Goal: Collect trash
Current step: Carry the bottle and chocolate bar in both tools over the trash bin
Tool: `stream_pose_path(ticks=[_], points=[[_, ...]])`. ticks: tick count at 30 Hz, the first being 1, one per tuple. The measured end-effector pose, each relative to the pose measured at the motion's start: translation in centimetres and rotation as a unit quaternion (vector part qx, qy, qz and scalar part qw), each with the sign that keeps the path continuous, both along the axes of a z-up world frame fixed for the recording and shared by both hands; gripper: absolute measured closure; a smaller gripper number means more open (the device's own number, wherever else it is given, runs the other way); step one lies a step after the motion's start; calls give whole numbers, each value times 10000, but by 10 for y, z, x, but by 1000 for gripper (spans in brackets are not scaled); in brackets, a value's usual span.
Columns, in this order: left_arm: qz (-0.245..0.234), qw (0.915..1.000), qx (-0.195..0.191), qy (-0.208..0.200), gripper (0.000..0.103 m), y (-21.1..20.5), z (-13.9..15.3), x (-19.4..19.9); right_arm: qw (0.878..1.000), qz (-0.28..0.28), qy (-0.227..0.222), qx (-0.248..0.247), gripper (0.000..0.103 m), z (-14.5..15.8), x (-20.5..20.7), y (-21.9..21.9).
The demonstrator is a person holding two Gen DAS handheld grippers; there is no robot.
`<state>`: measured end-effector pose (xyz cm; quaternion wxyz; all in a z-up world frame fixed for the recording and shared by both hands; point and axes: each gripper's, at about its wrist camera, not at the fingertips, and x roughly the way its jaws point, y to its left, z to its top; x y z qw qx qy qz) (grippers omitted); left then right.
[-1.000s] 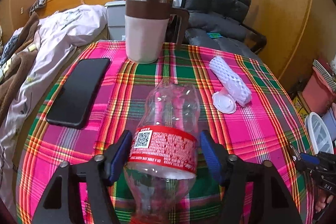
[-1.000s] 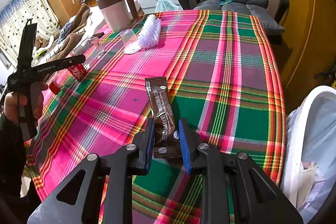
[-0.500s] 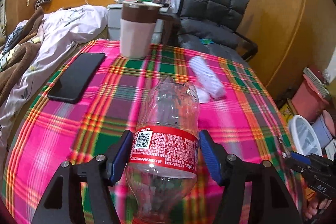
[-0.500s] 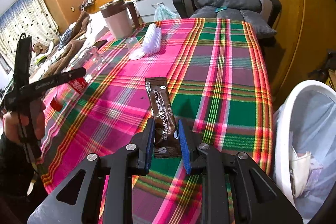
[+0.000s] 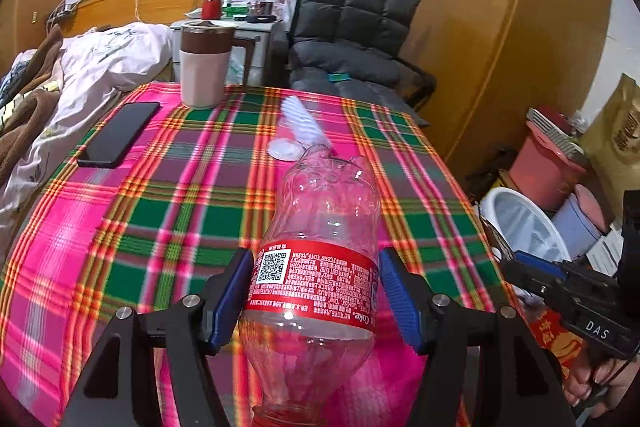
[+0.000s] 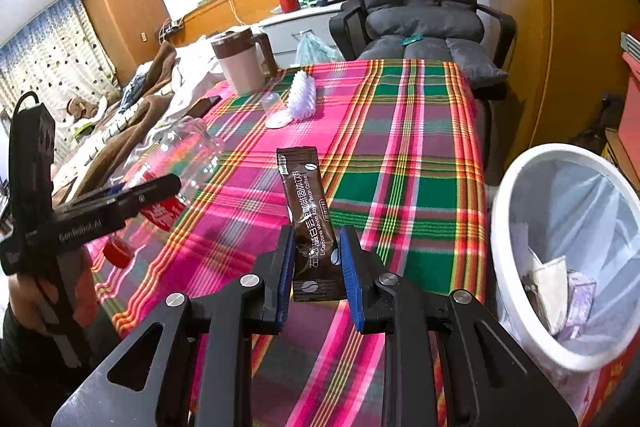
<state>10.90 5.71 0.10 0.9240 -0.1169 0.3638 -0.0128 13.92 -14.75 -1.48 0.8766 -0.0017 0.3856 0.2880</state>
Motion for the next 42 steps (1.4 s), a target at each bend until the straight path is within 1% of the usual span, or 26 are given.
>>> stream_pose_path(ticks=[7,16,31,37,42], points=[[-257,9997,-21,19,38,-29,2,-14,9999,-115,-82,67,77,3,-8,-8],[-543,9985,-9,19,38,-61,6,-9,9989,-410,-142,151,77,5,-13,-26],[-1097,9939,118,23,38,-119,8,23,9947,-987,-137,260,77,0,-13,-73],[-1377,9904,131,49,38,-145,5,39,9913,-1279,-91,290,77,-3,-11,-96],[-1696,9854,102,48,38,-172,4,54,9865,-1614,-5,288,77,-9,-8,-121]])
